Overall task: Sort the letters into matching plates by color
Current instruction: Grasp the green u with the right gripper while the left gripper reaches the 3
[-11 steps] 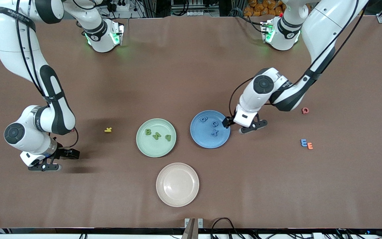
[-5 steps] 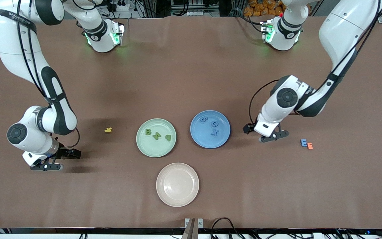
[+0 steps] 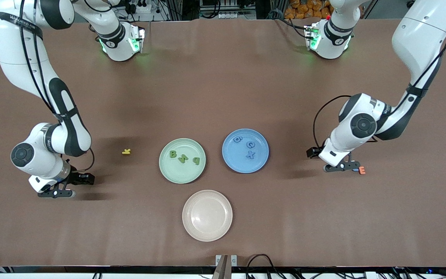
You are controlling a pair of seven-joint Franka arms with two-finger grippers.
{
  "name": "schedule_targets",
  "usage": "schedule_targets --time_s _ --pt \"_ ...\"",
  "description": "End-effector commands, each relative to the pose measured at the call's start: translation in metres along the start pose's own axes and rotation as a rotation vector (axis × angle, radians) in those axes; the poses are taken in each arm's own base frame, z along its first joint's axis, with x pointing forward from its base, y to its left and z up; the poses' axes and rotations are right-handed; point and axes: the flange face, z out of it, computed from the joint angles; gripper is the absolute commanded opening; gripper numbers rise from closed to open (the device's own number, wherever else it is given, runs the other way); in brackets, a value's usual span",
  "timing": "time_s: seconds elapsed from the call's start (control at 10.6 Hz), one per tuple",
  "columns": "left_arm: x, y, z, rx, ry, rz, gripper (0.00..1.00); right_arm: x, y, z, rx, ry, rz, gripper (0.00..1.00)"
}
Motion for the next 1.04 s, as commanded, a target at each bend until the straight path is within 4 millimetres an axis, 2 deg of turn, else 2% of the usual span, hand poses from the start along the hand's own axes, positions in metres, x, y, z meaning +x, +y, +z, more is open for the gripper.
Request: schedule_targets --time_s 0.0,0.09,0.38,0.47,0.75,0.94 --pt "0.009 -0.046 -0.001 0.036 -0.015 0.123 1.00 -0.011 0.008 -0.001 0.010 -0.006 -0.043 0.30" --pt "0.012 -0.063 0.003 0.041 -0.027 0.157 1.00 -0.012 0.012 -0.002 0.010 -0.006 -0.058 0.23" --pt "0.019 -0.100 0.015 0.082 -0.039 0.218 1.00 -0.014 0.011 -0.002 0.011 -0.009 -0.060 0.21" --pt "0.019 -0.110 0.024 0.103 -0.043 0.229 1.00 -0.011 0.009 -0.010 0.014 -0.004 -0.062 0.21" --pt "0.022 -0.111 0.040 0.089 -0.056 0.230 1.00 -0.006 -0.004 -0.040 0.035 -0.016 -0.040 0.21" --pt "0.026 -0.113 0.044 0.075 -0.046 0.223 1.00 -0.004 -0.026 -0.057 0.044 -0.032 0.010 0.21"
